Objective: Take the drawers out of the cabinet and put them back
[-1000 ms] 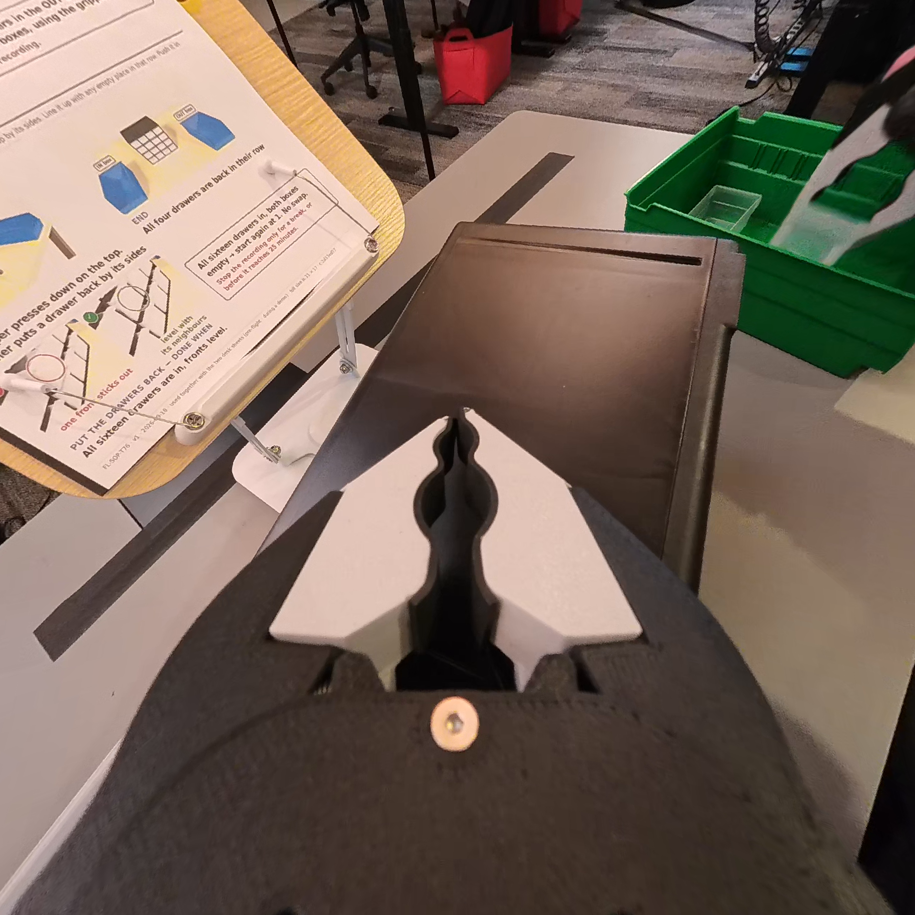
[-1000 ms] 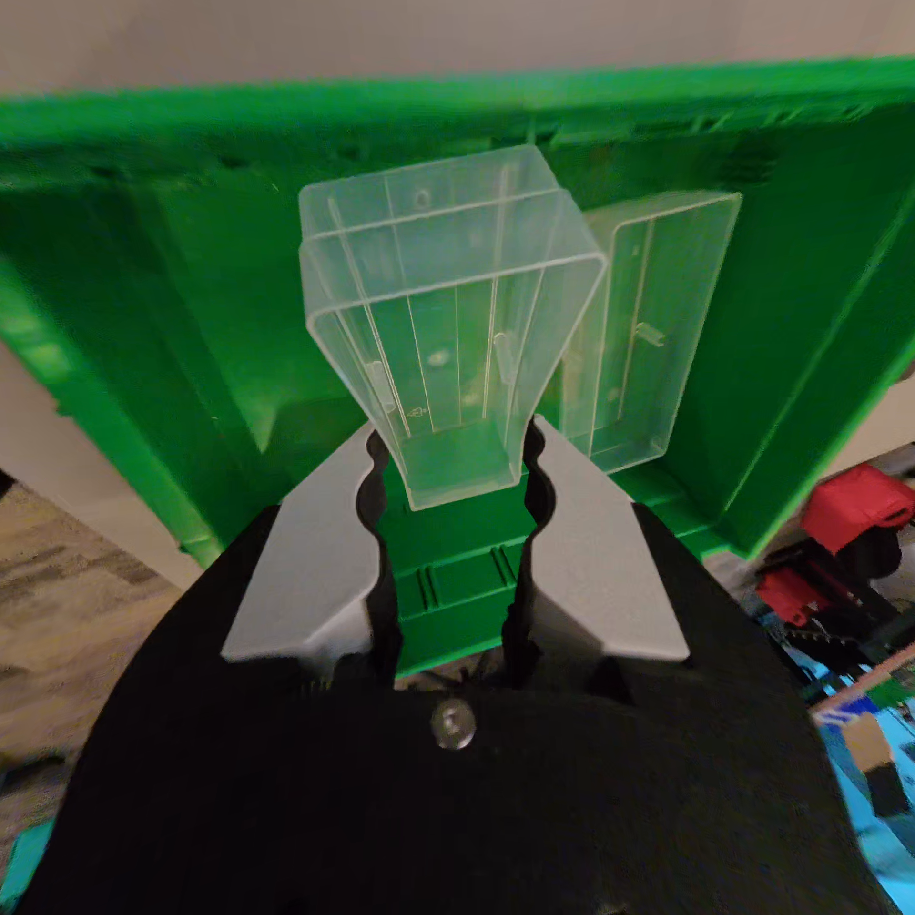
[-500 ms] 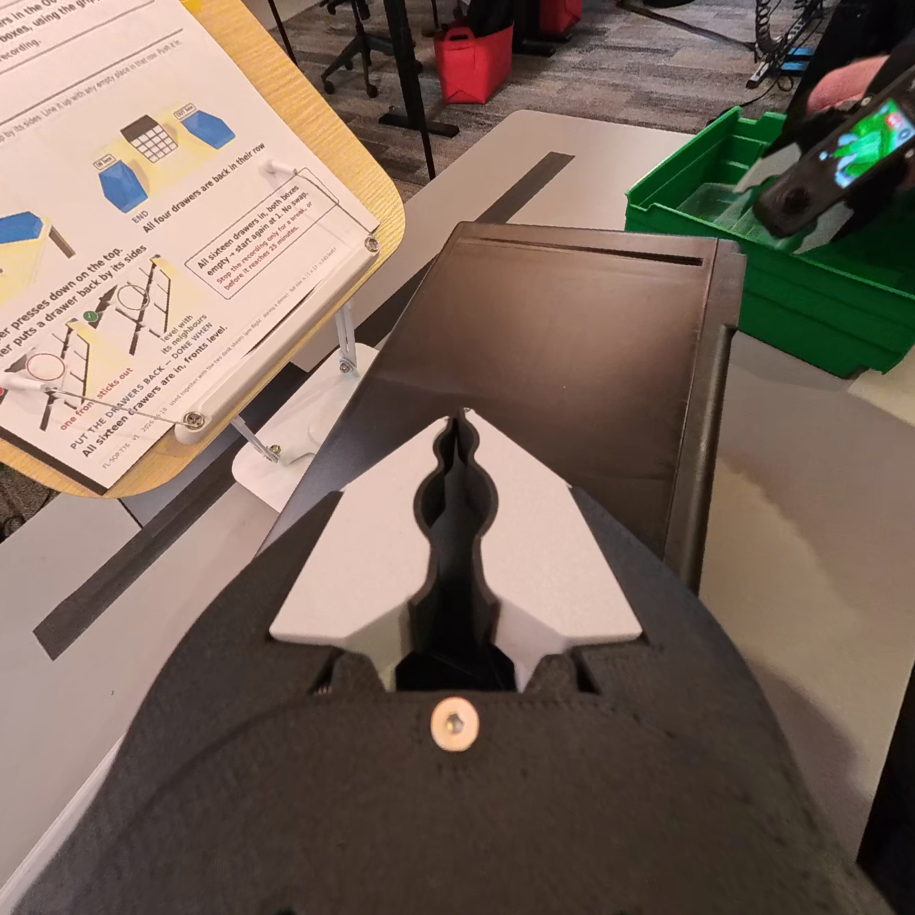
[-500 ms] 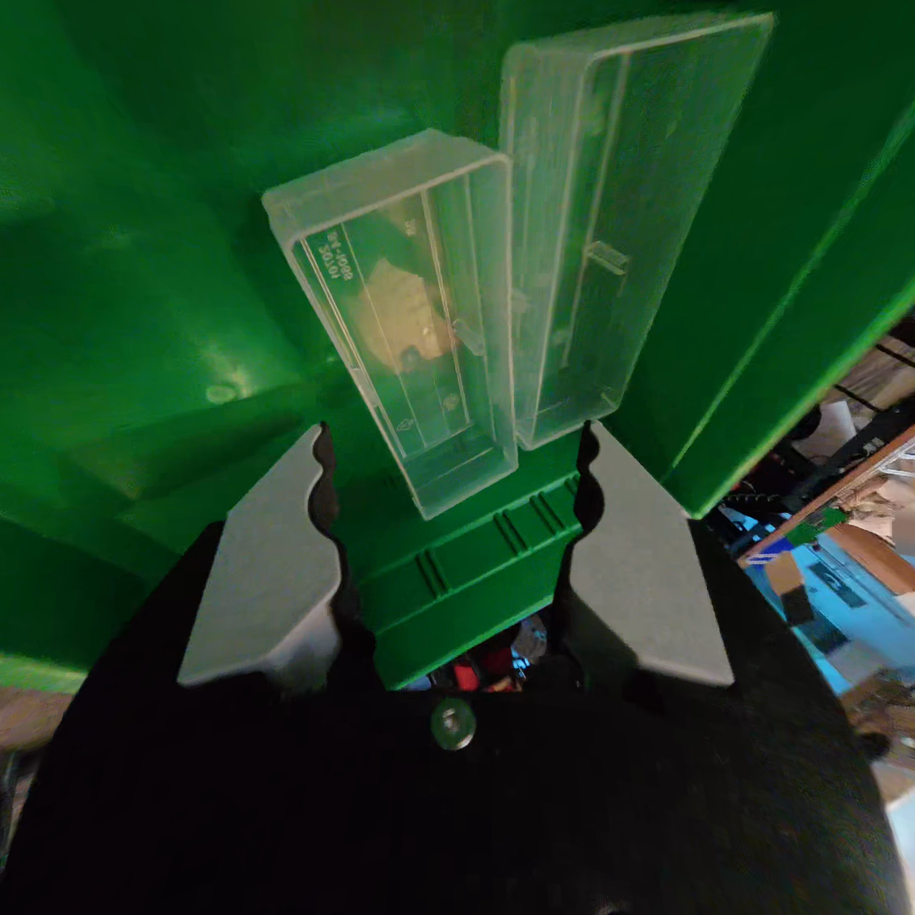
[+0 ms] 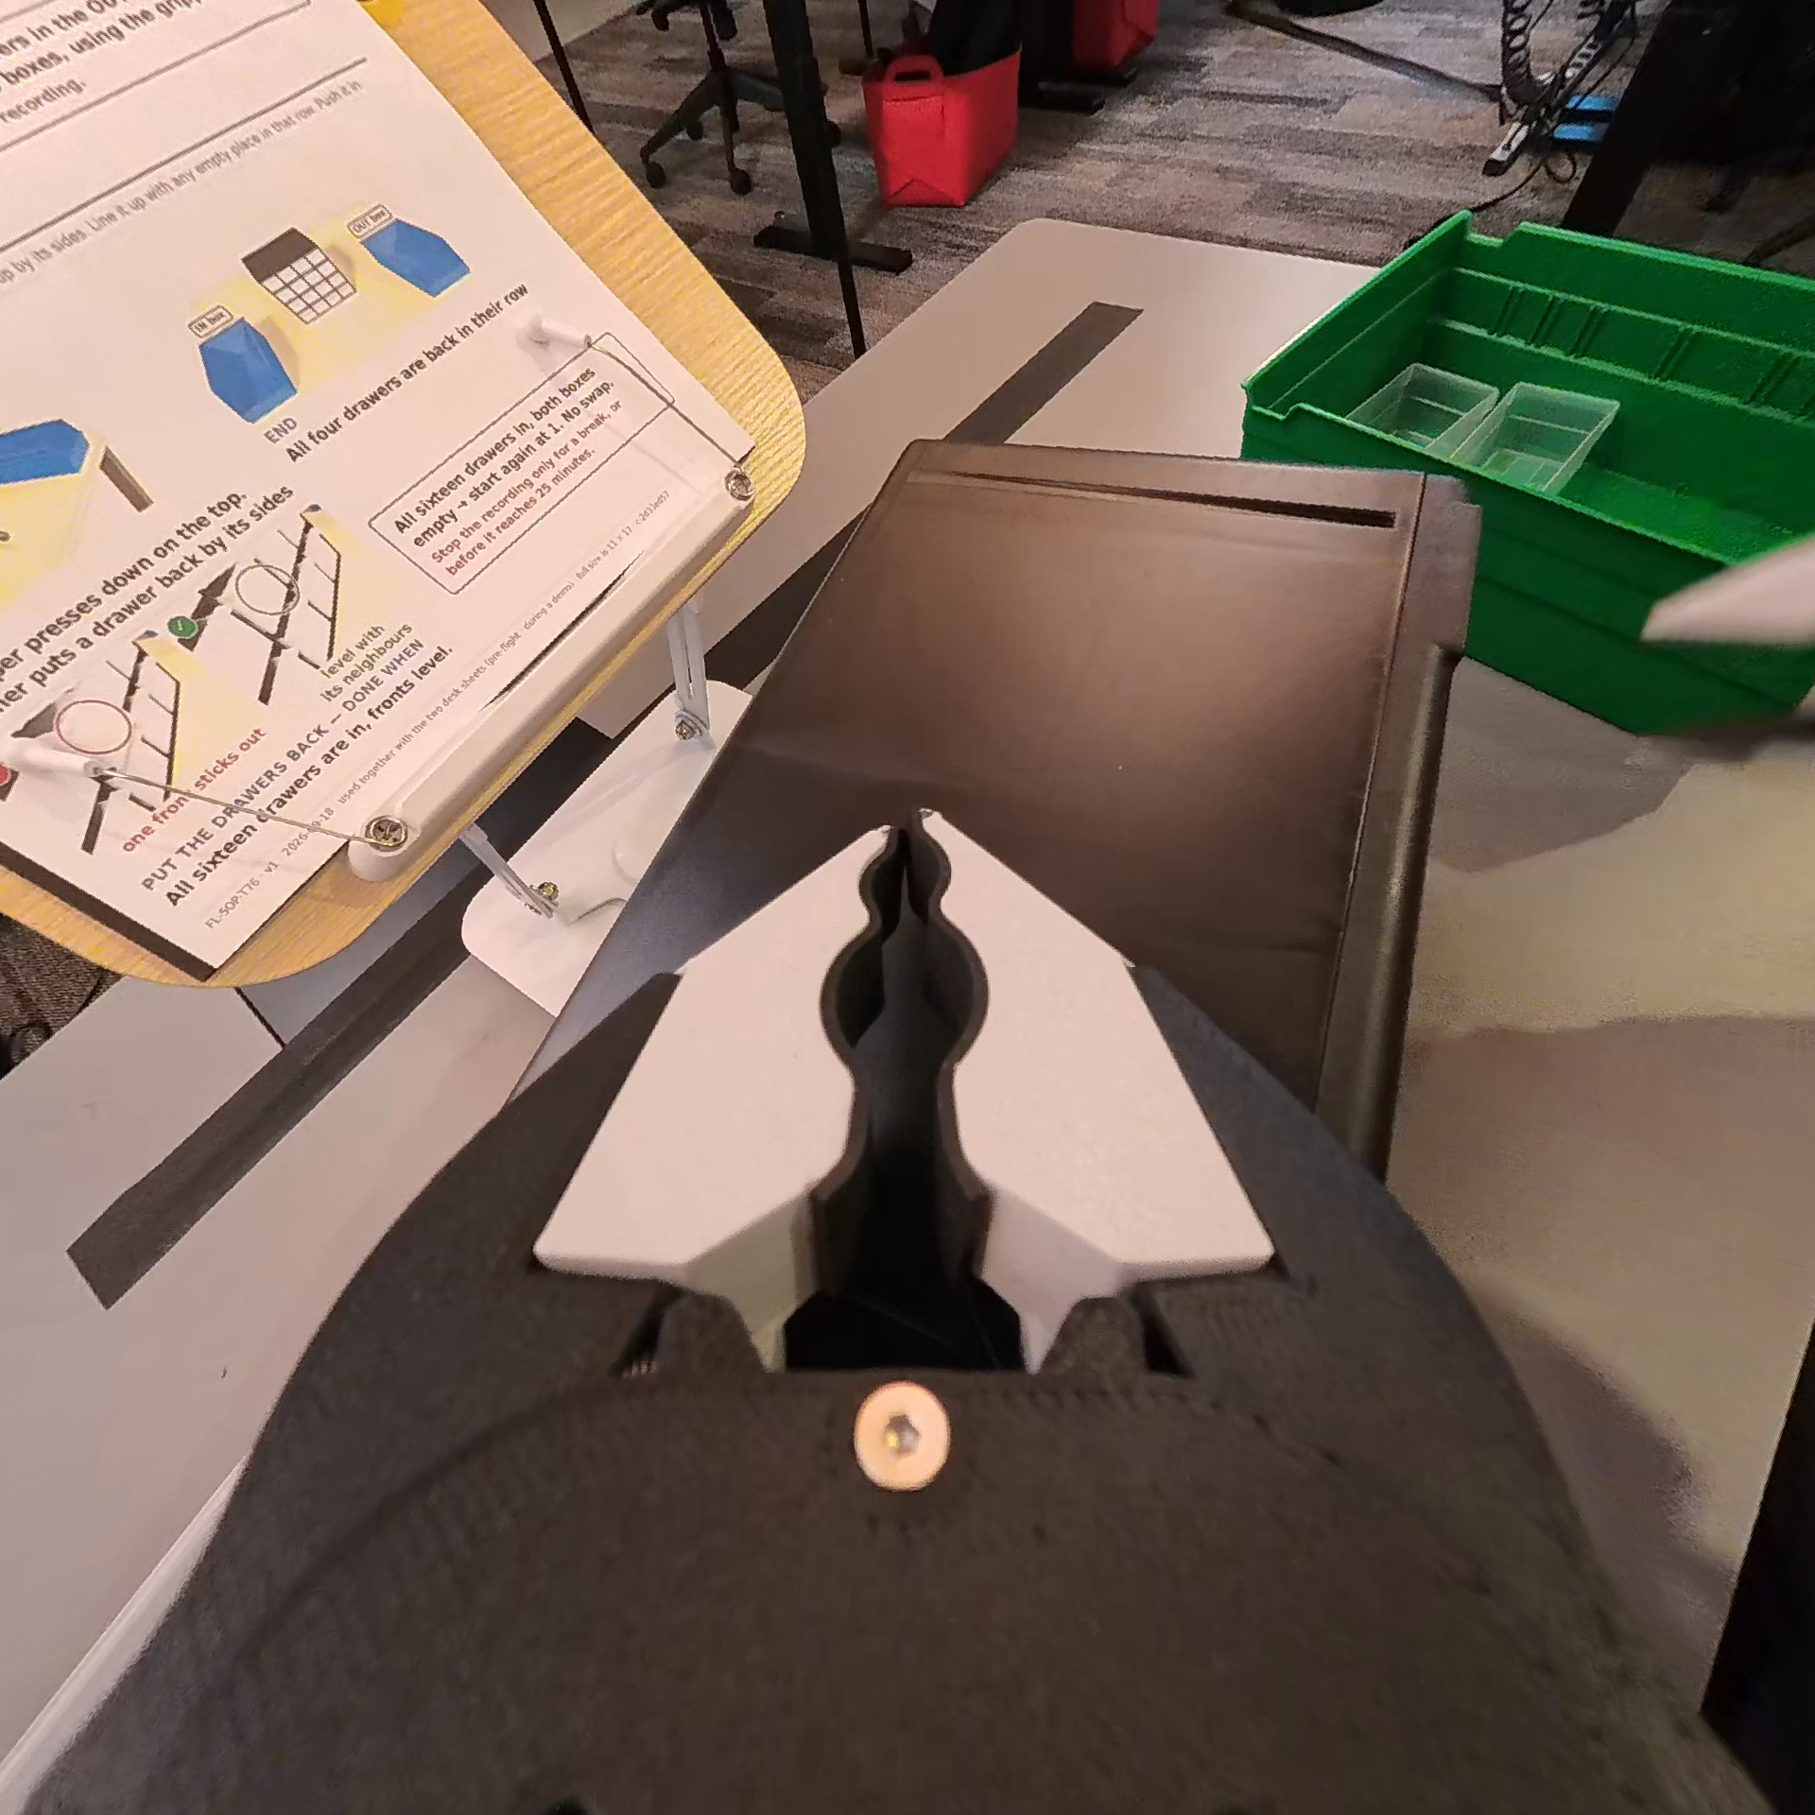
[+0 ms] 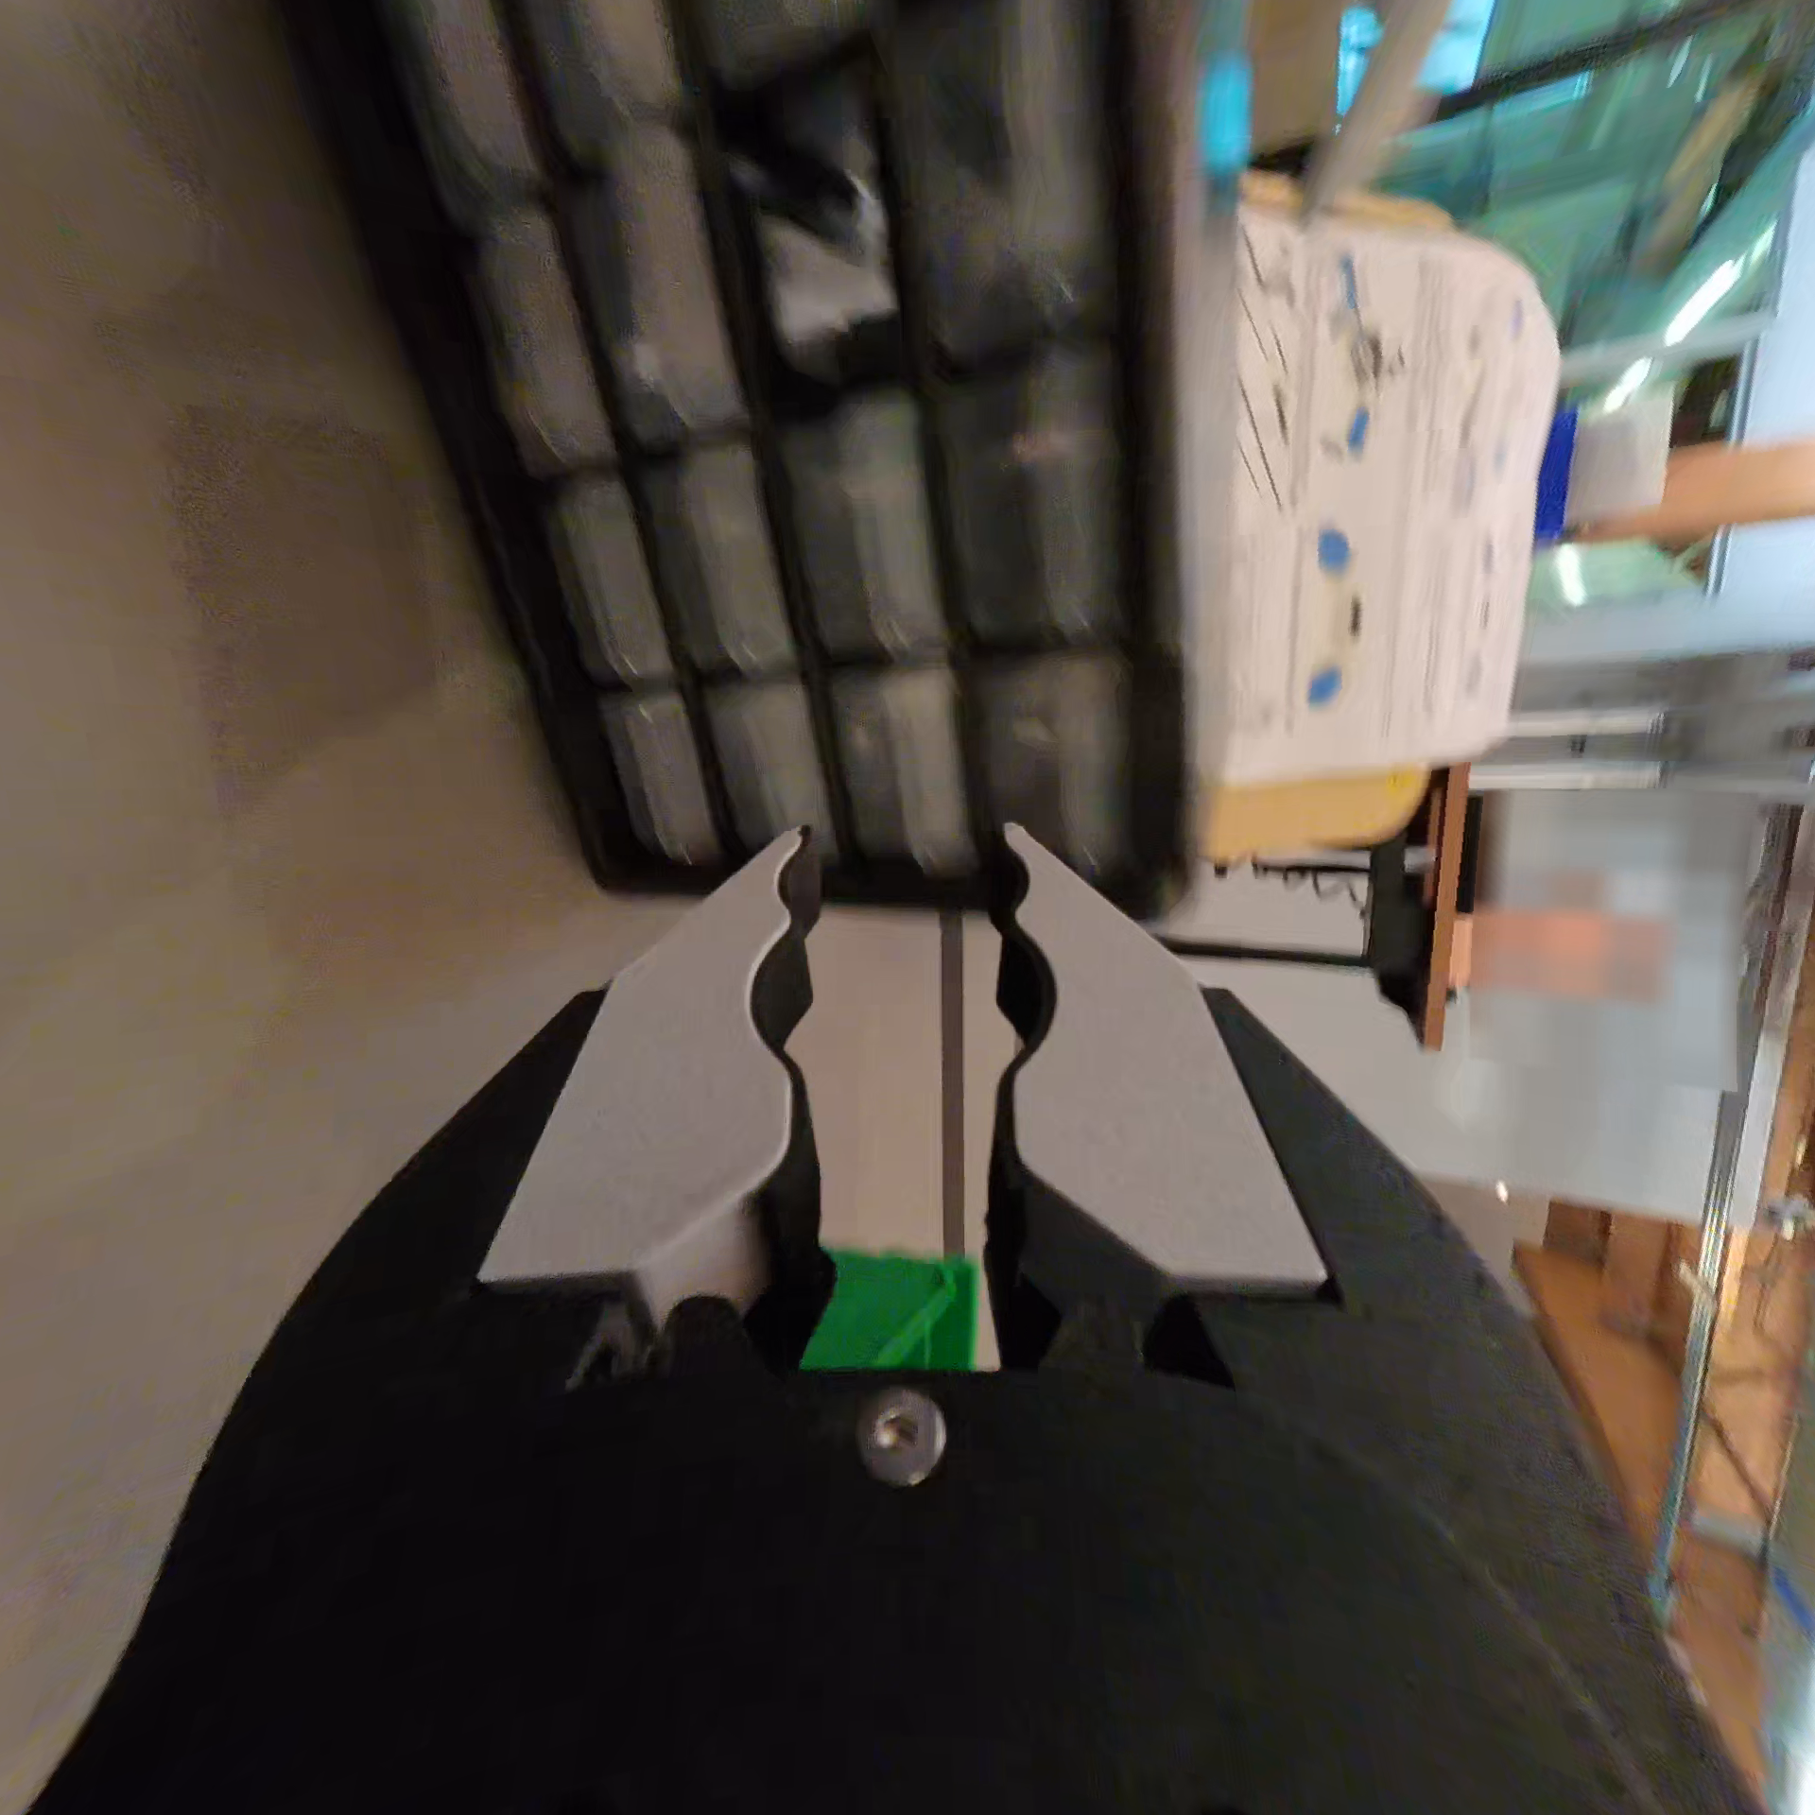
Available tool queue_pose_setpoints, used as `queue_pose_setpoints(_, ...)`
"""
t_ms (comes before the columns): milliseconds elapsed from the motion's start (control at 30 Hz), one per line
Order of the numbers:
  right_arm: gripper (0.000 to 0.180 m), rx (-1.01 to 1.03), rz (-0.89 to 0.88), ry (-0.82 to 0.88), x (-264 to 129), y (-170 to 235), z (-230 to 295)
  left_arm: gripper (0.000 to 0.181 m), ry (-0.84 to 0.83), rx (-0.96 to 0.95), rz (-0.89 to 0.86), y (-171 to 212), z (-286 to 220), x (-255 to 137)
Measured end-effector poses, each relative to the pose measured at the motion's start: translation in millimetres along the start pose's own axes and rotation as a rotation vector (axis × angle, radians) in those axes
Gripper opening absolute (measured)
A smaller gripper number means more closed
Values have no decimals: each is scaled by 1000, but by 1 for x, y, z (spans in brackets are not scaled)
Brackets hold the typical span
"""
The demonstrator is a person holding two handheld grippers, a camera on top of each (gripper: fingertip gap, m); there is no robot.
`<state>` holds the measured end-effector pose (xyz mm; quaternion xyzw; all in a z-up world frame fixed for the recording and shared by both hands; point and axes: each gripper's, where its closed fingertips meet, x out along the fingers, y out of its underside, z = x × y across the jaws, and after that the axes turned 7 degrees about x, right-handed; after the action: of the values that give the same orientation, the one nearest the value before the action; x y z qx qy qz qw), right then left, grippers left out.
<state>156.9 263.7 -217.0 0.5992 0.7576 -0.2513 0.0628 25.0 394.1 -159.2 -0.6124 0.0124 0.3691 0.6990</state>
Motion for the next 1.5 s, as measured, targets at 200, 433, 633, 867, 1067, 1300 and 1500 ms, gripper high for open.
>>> queue_pose_setpoints(200,39,-110,-94,53,69,-46,53,1,3,-9,0,0,0,0)
queue_pose_setpoints(433,16,-178,-127,172,96,-45,53,0,5,-9,-1,0,0,0)
queue_pose_setpoints(633,12,-140,-140,142,83,-47,61,0,4,-7,-2,0,0,0)
queue_pose_setpoints(867,11,-120,-142,83,48,-50,77,0,3,-6,-3,0,0,0)
queue_pose_setpoints(1067,8,-118,-127,63,23,-50,86,0,3,-7,-2,0,0,0)
queue_pose_setpoints(1300,8,-101,-136,77,6,-51,99,0,3,-10,-1,0,0,0)
queue_pose_setpoints(1500,8,-95,-149,70,-11,-54,104,0,0,-10,-3,0,0,0)
